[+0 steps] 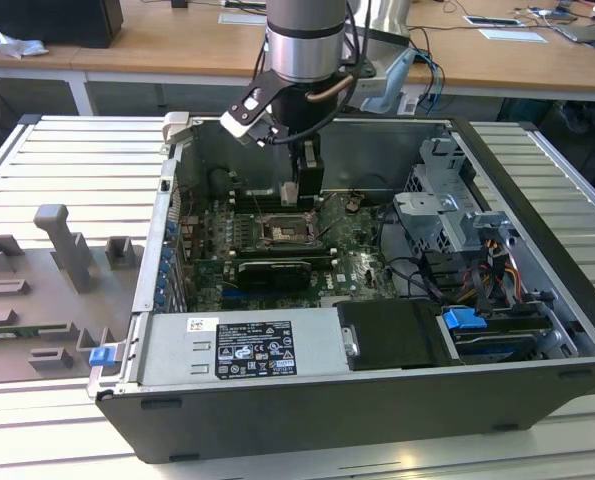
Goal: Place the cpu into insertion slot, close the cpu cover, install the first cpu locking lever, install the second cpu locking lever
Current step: 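Place the cpu into insertion slot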
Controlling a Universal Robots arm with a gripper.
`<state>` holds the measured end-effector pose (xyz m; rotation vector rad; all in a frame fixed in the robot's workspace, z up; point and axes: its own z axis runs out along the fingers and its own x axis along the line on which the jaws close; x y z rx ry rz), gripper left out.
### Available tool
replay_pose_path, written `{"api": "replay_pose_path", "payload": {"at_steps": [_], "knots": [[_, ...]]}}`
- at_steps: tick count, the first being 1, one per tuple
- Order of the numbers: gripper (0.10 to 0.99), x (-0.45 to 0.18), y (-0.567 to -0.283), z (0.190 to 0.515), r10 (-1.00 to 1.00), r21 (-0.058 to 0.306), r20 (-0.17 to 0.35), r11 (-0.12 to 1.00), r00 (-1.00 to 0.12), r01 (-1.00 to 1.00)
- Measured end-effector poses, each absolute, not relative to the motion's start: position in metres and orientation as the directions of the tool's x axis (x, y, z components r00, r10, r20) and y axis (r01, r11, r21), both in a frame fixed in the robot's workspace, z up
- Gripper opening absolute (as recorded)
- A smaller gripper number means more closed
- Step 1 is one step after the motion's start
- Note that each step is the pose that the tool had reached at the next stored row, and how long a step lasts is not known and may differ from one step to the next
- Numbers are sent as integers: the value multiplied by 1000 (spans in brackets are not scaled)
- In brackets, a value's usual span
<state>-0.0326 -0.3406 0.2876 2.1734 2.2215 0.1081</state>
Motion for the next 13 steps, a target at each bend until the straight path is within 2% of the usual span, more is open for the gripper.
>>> {"api": "replay_pose_path", "payload": {"at_steps": [13], "knots": [[541, -33, -341, 280, 999, 72, 26, 21, -23, 997]]}}
